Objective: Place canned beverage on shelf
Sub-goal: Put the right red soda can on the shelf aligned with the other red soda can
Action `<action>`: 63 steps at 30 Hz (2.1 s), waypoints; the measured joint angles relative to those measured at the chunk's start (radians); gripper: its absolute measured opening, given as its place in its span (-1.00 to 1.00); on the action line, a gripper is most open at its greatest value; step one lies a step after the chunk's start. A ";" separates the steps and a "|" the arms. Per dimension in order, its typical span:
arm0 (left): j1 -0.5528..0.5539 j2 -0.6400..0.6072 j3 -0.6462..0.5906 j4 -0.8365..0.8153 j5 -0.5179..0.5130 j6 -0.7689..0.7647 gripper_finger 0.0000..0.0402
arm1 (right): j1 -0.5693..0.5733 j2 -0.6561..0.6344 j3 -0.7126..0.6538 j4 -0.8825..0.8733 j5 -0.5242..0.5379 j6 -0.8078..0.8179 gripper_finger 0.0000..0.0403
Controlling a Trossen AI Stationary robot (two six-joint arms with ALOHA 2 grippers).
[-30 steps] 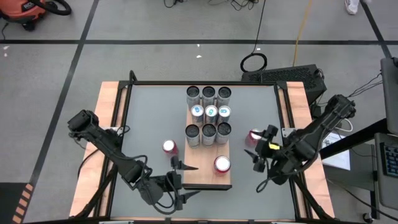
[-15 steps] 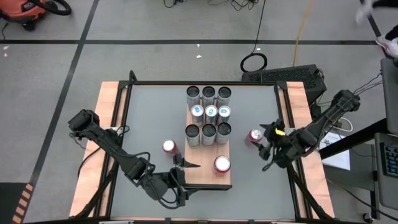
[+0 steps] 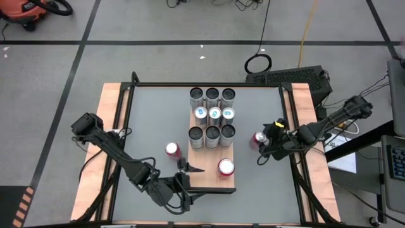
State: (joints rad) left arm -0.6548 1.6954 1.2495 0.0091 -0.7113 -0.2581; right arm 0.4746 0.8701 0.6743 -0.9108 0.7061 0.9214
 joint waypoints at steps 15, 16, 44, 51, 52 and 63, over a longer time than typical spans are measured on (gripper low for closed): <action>-0.017 0.034 0.000 0.014 -0.002 -0.025 0.89 | -0.078 0.098 -0.040 0.084 -0.111 -0.002 0.76; -0.020 0.034 0.000 0.013 -0.002 -0.025 0.89 | -0.081 0.100 -0.040 0.084 -0.110 0.001 0.74; -0.021 0.034 0.000 0.024 -0.006 -0.026 0.89 | -0.094 0.050 0.055 0.312 -0.248 -0.177 0.17; -0.021 0.034 0.000 0.029 -0.012 -0.029 0.89 | -0.046 0.047 0.055 0.314 -0.235 -0.171 0.16; -0.021 0.034 0.000 0.030 -0.012 -0.028 0.89 | -0.038 0.042 0.055 0.314 -0.235 -0.164 0.16; -0.018 0.034 0.000 0.036 -0.024 -0.025 0.89 | 0.067 0.015 0.238 0.282 -0.265 -0.199 0.16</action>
State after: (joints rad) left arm -0.6731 1.7290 1.2495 0.0448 -0.7354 -0.2833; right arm 0.5414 0.8850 0.9122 -0.6289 0.4406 0.7224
